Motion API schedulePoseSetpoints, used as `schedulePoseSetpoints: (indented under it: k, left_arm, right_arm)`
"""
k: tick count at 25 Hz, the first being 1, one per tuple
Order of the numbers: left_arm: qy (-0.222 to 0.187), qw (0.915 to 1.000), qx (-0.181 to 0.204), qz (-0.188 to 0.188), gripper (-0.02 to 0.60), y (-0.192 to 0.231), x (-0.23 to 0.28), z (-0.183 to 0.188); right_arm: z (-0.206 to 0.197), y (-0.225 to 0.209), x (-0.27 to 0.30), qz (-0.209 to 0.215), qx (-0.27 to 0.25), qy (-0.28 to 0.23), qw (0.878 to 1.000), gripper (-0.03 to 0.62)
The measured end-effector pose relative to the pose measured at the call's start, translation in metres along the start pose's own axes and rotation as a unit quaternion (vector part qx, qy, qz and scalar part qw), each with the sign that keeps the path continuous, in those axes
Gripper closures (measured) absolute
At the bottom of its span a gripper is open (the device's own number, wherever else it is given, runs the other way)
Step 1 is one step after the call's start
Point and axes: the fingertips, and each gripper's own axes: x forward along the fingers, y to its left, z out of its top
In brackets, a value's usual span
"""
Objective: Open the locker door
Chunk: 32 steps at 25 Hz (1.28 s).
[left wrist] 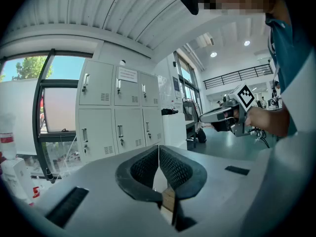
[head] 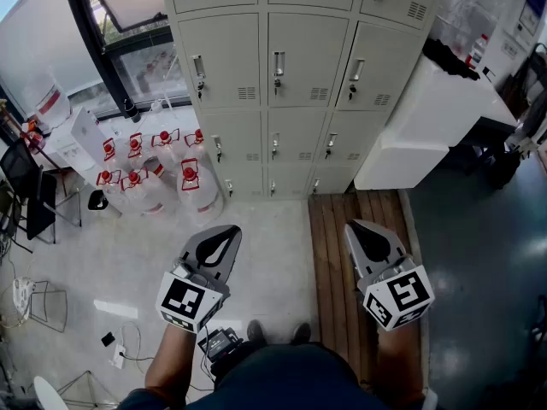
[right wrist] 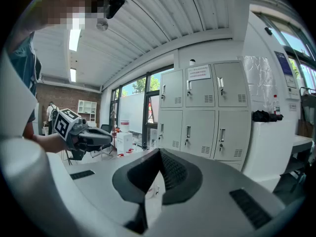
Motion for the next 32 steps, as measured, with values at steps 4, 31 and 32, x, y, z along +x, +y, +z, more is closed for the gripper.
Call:
schedulePoseSetpoints:
  k: [4,31,32]
  left_arm:
    - [0.010,0.9998,0.004,0.019,0.563,0.017,0.000,0.000]
    - [-0.002,0.9990,0.015,-0.042,0.563,0.050,-0.037,-0.026]
    - [-0.003,0.9989,0.015,-0.044,0.563,0.051,-0.037,-0.028]
  right_arm:
    - [0.007,-0.010,0.006,-0.009,-0.009,-0.003,1.000,0.559]
    - [0.006,0.054,0.039,-0.044,0.010,-0.008,0.999,0.557]
    - [0.006,0.055,0.040,-0.046,0.012,-0.010,0.999,0.557]
